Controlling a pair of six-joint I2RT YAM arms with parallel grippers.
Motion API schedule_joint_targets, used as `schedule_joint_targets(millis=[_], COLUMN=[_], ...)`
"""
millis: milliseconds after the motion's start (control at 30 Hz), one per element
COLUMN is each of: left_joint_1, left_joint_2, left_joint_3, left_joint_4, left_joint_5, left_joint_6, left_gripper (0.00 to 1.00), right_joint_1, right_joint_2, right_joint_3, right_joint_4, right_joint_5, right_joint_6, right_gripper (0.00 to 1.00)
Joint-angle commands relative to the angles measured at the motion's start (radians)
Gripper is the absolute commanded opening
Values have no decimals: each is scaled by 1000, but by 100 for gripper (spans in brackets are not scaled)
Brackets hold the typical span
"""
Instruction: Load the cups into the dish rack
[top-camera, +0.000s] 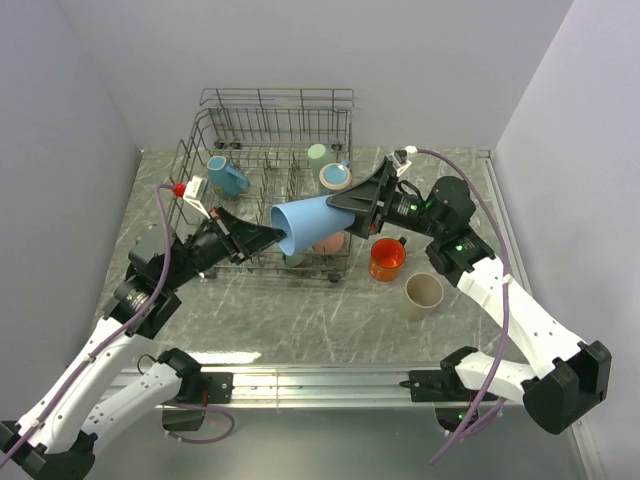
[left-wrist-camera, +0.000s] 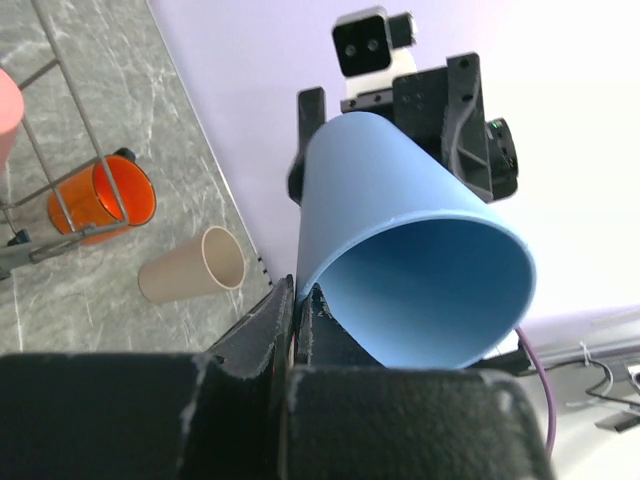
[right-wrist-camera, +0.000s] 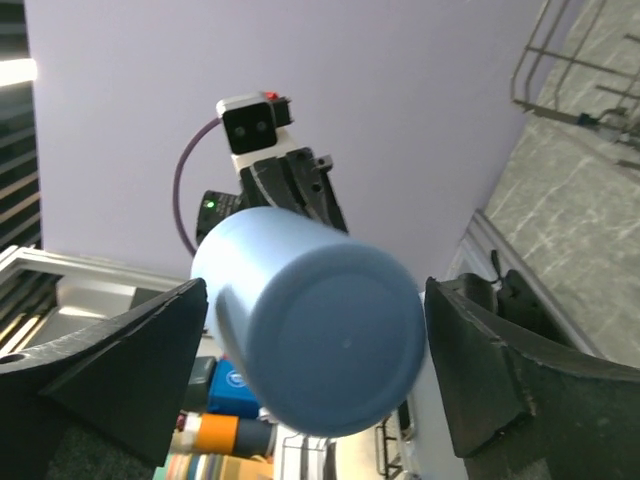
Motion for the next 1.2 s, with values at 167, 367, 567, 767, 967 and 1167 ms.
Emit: schedule_joint_targets(millis=[167, 367, 567, 767, 967, 1167], left_joint_1=[5, 8, 8, 8, 6, 8], left_joint_2=[47, 56, 135, 185, 108, 36], left_joint_3=[43, 37, 244, 428, 392, 313], left_joint_4=[53, 27, -420, -779, -902, -917], left_joint_5=[-33, -3, -154, -453, -552, -524], left_joint_6=[32, 43, 234, 337, 290, 253], left_gripper=[0, 13, 77, 82, 81, 79], right_joint_1=[33, 35, 22, -10, 4, 134], right_joint_2=[12, 55, 147, 366, 681, 868], right_joint_3=[11, 69, 228, 627, 1167, 1396], right_joint_4=[89, 55, -85, -458, -944, -1063], right_joint_5=[38, 44, 31, 88, 439, 852], right_joint_6=[48, 26, -67, -337, -624, -802], right_gripper=[67, 18, 0, 0, 0, 0])
